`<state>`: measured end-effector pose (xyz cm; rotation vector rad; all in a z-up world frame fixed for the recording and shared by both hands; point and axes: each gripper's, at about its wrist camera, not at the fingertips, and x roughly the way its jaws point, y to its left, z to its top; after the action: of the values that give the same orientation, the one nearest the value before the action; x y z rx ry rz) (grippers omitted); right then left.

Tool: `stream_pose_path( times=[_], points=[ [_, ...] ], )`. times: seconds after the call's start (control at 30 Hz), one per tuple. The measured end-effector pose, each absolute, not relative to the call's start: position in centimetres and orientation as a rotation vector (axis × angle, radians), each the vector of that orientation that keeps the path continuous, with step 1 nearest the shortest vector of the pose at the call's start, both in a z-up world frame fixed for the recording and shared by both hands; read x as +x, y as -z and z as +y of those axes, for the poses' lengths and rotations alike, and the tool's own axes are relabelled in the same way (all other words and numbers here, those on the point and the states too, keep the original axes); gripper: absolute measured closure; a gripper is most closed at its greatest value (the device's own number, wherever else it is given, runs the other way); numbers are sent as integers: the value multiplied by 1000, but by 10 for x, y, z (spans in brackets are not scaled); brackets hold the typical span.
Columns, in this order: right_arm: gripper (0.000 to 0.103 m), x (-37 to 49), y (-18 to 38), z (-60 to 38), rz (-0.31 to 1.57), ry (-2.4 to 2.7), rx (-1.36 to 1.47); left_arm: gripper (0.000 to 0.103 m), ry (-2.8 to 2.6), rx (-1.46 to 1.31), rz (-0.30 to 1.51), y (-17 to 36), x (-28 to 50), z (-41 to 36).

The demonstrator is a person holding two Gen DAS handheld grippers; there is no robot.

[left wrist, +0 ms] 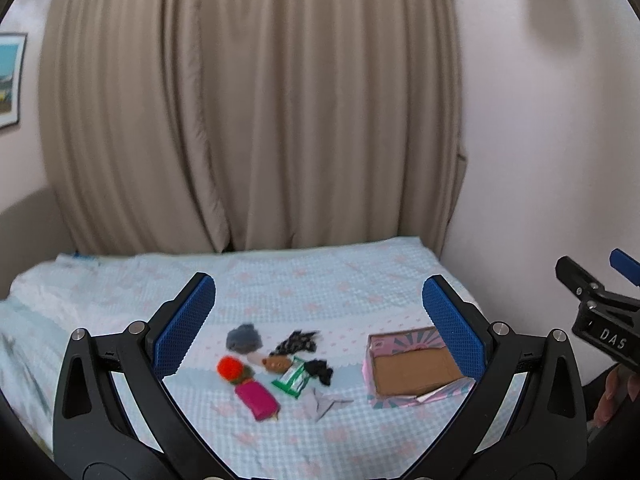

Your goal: Organize soft objects

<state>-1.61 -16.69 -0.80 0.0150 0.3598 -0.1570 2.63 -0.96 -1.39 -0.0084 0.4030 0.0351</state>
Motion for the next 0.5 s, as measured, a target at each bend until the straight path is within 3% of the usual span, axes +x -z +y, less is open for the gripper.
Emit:
stream_pose_path(
  times=[0.5],
  points=[
    [0,6,87,-64,469,75,-17,0,-66,-54,659,116,44,132]
  ],
)
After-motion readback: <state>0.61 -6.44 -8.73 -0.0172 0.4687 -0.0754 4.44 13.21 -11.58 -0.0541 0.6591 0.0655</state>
